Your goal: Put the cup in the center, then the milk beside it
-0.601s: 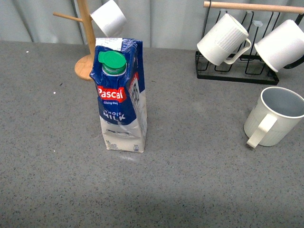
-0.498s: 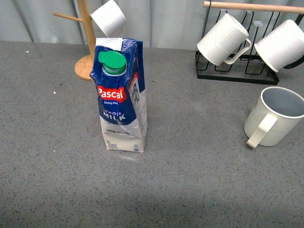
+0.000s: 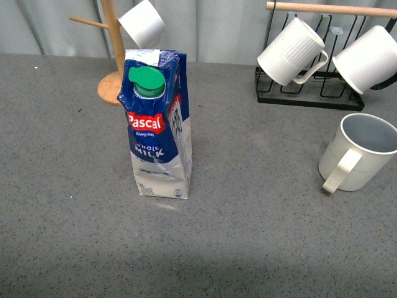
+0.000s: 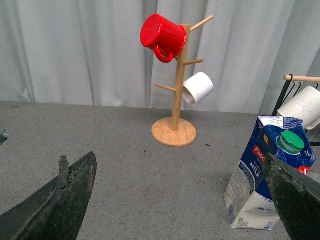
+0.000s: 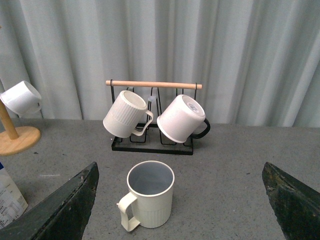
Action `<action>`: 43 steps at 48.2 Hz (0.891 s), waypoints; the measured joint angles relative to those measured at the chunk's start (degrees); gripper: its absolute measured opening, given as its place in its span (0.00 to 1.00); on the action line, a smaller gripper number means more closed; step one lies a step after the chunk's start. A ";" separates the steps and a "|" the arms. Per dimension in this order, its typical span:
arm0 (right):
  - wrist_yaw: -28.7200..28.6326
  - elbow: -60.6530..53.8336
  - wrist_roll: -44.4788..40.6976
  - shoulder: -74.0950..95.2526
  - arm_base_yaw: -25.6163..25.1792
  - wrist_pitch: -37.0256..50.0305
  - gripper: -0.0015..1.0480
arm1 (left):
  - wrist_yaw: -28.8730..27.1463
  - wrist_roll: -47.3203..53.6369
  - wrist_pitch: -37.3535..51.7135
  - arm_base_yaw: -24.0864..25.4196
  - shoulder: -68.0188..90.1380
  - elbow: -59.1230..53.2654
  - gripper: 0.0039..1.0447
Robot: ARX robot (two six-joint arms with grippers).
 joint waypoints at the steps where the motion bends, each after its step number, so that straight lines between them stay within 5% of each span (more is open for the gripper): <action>1: 0.00 0.00 0.00 0.00 0.00 0.00 0.91 | -0.02 0.00 0.00 0.00 0.00 0.00 0.94; 43: 0.00 0.00 0.00 0.00 0.00 0.00 0.91 | -0.02 0.00 0.00 0.00 0.00 0.00 0.94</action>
